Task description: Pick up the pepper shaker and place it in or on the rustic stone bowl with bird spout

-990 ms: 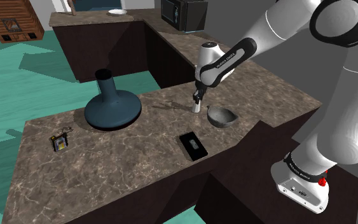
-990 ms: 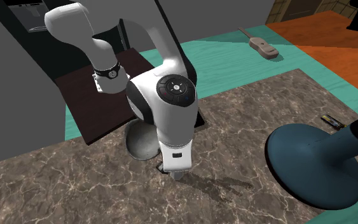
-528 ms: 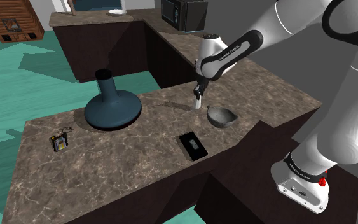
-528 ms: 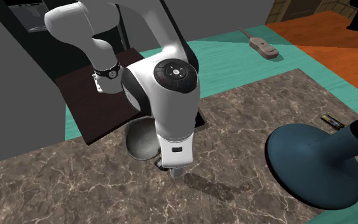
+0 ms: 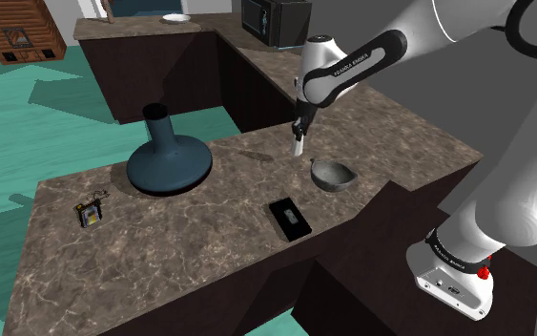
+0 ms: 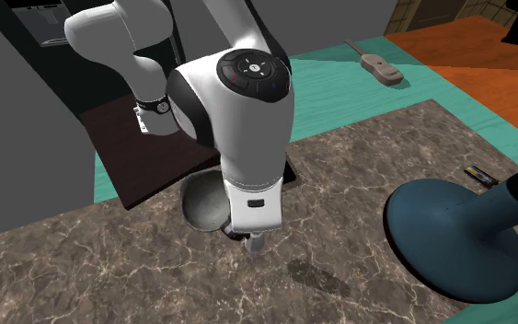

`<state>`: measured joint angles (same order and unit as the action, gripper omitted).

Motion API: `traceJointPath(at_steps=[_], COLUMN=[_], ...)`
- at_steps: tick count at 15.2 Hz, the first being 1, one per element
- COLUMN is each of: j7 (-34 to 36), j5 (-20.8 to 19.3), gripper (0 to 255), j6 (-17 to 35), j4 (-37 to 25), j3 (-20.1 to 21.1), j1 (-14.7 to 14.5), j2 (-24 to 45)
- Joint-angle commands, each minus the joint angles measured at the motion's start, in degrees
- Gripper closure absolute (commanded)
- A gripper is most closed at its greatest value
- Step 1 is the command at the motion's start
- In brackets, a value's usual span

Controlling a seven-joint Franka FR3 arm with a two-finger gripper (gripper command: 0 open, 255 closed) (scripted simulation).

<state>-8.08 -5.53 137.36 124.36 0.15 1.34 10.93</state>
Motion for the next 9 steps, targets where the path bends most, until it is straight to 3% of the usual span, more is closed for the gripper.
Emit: traceJointPath(at_steps=[1,9], j7=[-0.18,-0.76], j5=[0.13,0.61], gripper=[255,255], j6=[-1.45,-7.14], j4=[-0.32,-2.43], j3=[0.03,0.14], j1=[0.02,0.01], j2=[-1.11,-4.71])
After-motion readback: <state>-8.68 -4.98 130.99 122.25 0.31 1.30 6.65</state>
